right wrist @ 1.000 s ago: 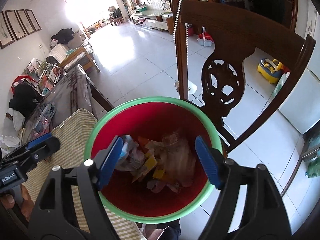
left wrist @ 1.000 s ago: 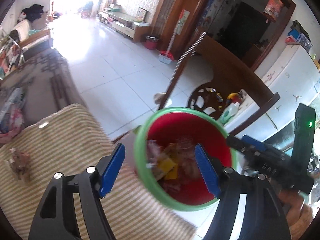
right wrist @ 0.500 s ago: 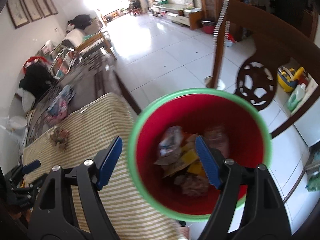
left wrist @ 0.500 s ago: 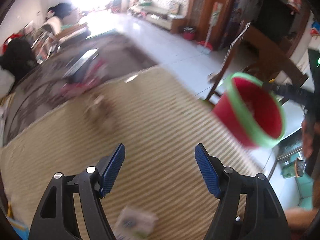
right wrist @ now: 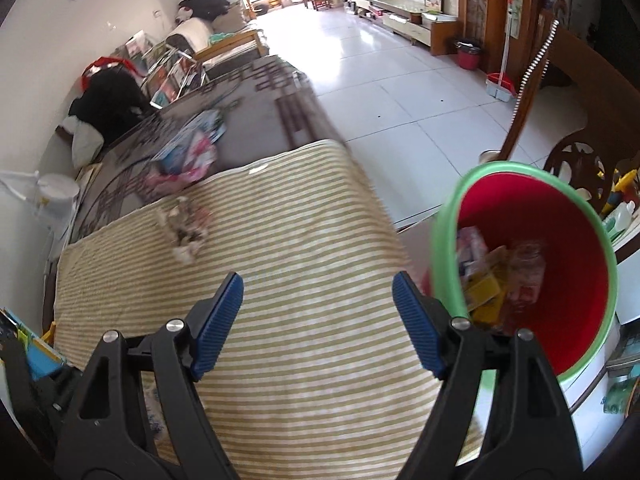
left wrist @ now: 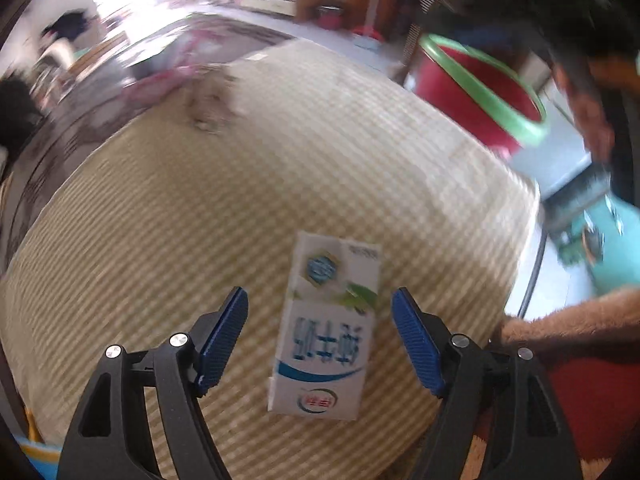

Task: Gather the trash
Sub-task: 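Move both open tools back toward the milk carton on the table, then grasp the white milk carton with left tool while right tool grasps crumpled foil paper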

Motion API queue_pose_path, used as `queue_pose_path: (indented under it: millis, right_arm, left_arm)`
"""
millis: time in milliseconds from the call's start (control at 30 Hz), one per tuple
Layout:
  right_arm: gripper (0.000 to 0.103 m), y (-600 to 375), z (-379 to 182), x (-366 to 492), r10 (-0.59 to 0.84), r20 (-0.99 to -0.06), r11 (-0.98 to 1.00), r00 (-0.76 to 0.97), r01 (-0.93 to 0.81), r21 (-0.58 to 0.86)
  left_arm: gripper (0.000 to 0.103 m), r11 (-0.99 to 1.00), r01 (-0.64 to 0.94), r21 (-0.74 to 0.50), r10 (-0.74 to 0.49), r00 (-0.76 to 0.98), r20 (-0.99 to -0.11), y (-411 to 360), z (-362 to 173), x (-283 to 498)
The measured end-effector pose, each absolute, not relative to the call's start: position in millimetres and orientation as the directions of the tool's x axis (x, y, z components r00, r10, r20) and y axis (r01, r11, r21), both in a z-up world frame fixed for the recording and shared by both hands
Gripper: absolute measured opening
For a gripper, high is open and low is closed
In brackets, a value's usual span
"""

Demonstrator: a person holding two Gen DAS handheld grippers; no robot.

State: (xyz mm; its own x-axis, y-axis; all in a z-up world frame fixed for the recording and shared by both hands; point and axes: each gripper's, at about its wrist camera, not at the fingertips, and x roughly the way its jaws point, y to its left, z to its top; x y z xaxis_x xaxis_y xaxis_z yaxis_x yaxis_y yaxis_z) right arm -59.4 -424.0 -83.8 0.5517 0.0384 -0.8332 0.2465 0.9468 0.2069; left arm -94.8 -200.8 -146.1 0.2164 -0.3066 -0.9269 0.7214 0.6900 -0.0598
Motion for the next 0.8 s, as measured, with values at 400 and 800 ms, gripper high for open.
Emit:
queue_pose_path:
  millis: [400, 800]
  right_arm:
    - [0.075, -371, -89, -63, 0.001, -0.851, 0.94, 0.525, 0.289, 0.179]
    - [0.075, -319, -103, 29, 0.067, -0.846, 0.967, 0.53, 0.174, 0.185]
  left_arm:
    - [0.05, 0.784, 0.605, -0.141, -0.353, 0.247, -0.902, -160, -155, -51]
    - [0.051, 0.939, 0.325, -0.114, -0.232, 0.351, -0.907, -60, -154, 21]
